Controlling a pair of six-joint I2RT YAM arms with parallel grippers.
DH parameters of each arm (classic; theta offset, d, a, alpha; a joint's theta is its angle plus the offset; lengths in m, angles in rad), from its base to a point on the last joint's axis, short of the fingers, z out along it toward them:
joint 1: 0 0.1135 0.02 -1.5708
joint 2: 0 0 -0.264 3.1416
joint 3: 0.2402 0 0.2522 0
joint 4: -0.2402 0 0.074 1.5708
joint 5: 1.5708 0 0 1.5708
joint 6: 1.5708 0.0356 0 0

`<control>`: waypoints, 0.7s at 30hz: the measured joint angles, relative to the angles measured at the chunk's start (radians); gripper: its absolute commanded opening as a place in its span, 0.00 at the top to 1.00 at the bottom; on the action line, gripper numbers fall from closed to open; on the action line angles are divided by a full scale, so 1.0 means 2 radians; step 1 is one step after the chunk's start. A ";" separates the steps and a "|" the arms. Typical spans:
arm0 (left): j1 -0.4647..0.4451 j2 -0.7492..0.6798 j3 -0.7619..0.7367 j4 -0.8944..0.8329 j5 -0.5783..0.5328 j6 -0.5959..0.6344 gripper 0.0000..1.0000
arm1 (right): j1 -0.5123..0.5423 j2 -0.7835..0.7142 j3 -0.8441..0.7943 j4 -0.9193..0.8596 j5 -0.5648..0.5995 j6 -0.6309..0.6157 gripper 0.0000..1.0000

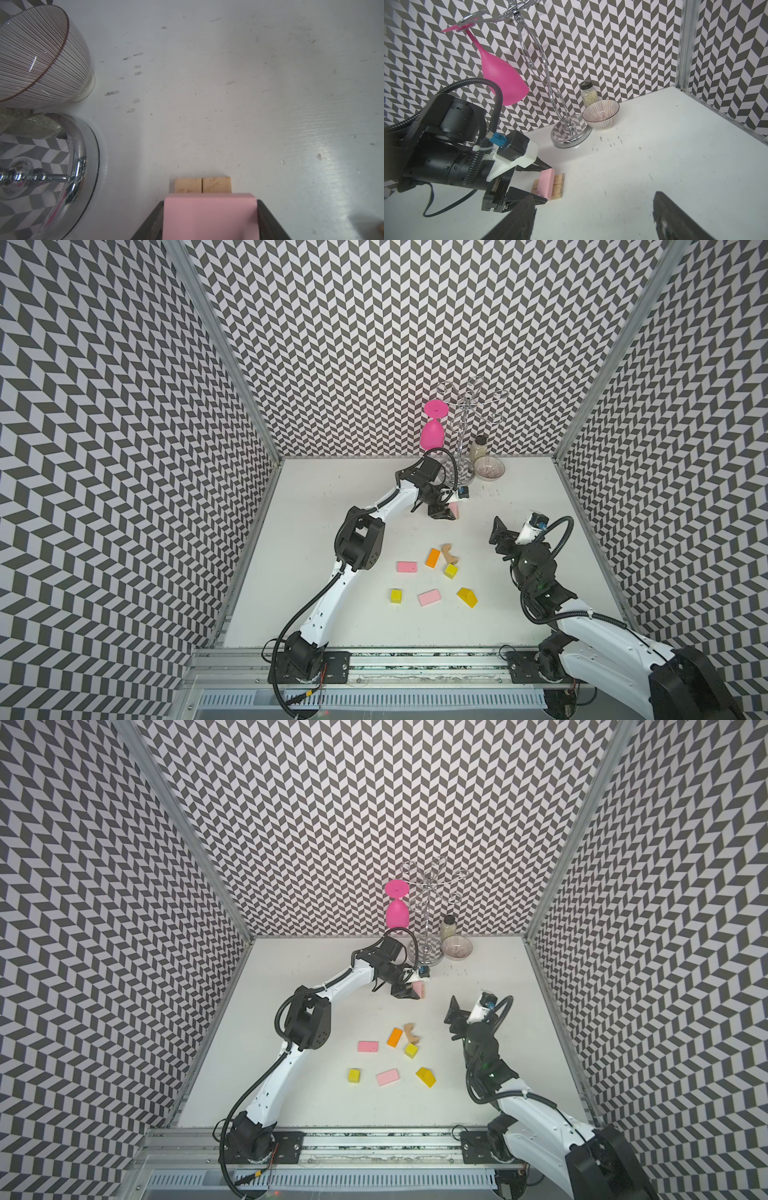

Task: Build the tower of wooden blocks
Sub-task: 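Lower the pink block onto the wood blocks and open the left gripper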

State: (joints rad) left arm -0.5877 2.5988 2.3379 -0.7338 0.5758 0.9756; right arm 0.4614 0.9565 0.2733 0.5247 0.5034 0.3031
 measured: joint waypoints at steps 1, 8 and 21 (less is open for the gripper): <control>0.002 0.000 0.000 0.000 0.001 0.000 0.82 | 0.000 0.000 0.000 0.000 0.000 0.000 0.13; 0.010 0.002 0.000 0.000 -0.004 0.000 0.82 | 0.000 0.000 0.000 0.000 -0.002 0.000 0.13; 0.013 0.006 0.000 -0.003 -0.006 0.001 0.80 | 0.000 0.000 0.000 0.000 -0.002 0.000 0.13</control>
State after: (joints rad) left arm -0.5613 2.6106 2.3383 -0.7403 0.5648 0.9779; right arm 0.4618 0.9565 0.2733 0.5247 0.4999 0.3031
